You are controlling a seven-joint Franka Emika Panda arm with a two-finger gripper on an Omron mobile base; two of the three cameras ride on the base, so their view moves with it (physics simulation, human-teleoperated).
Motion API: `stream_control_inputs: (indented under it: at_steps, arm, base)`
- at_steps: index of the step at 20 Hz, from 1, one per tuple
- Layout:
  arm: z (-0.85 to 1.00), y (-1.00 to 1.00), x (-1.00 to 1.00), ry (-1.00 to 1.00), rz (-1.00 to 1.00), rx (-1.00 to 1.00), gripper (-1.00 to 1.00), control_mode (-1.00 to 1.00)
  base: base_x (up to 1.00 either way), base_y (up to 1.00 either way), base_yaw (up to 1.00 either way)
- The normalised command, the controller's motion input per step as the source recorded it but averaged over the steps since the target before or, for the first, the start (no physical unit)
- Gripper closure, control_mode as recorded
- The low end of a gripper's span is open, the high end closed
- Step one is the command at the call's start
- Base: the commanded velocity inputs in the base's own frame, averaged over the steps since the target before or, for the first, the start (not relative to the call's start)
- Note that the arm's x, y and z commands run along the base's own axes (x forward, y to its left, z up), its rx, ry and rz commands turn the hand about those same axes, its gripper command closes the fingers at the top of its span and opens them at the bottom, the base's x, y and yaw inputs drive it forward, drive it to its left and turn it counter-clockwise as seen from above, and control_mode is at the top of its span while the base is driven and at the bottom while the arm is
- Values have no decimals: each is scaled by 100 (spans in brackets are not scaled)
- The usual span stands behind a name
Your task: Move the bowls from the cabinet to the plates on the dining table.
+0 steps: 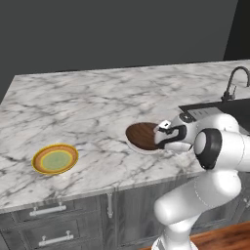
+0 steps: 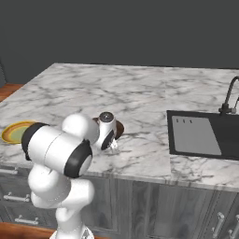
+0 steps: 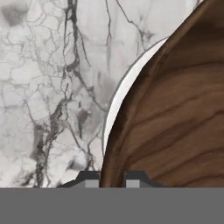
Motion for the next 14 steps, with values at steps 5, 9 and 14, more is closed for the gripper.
stream_control_inputs:
  at_steps: [5, 9, 14]
  arm:
    - [1, 0, 6, 1, 0, 0, 100, -100]
    - [34, 0, -20, 0, 0, 0, -100, -100]
    - [51, 0, -30, 0, 0, 0, -100, -100]
  base:
    - [0, 0, 0]
    - [0, 0, 0]
    - [0, 0, 0]
